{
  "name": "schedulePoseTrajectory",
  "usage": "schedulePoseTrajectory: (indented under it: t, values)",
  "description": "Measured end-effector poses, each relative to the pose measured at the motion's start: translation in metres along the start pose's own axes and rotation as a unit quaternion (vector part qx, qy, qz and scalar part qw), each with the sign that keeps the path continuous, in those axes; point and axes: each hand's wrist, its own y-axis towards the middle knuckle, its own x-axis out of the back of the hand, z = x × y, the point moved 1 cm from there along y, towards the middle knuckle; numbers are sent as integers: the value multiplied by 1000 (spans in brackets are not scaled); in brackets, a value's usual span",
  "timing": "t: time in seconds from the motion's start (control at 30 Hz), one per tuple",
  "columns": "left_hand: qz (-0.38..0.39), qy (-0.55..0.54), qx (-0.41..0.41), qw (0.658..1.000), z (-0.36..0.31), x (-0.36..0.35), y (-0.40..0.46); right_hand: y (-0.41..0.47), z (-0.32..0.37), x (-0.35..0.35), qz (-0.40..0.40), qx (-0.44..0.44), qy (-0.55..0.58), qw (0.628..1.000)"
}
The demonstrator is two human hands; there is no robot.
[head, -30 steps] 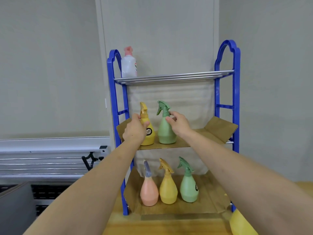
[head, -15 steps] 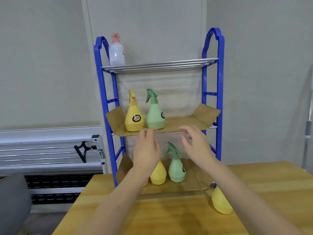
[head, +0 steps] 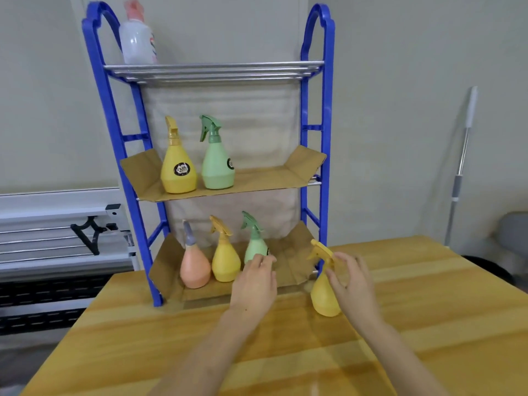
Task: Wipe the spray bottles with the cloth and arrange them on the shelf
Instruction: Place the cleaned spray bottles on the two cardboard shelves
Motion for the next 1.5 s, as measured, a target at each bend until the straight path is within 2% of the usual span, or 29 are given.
schedulePoseTrajectory:
  t: [0.23, 0.4, 0.53, 0.73, 0.9, 1.0, 1.2, 1.37, 1.5]
  values:
    - [0, -10, 6, 1000, -9, 1, 1, 7, -10, -16, 91, -117, 68, 987]
    - [-2, -7, 5, 1000, -8, 12, 4, 0, -17, -24, 94, -135, 39, 986]
    - [-31, -1, 2, 1000, -7, 35, 13, -5, -6, -25, 79, -86, 30, 993]
    - [-123, 13, -23, 992, -1, 94, 37, 12, 55, 0, -17, 39, 52, 998]
    - [-191, 6, -46, 981, 7, 143, 61, 51, 122, 25, -39, 65, 108, 991]
    - [-210, 6, -31, 977, 16, 164, 81, 74, 163, 36, -33, 94, 150, 984]
    - [-180, 8, 11, 983, 44, 178, 118, 137, 225, 30, -16, 127, 232, 964]
    - [-141, 25, 29, 989, 67, 168, 121, 189, 240, -2, 13, 98, 213, 972]
    - [-138, 3, 29, 990, 70, 171, 127, 218, 241, -32, 52, 86, 175, 979]
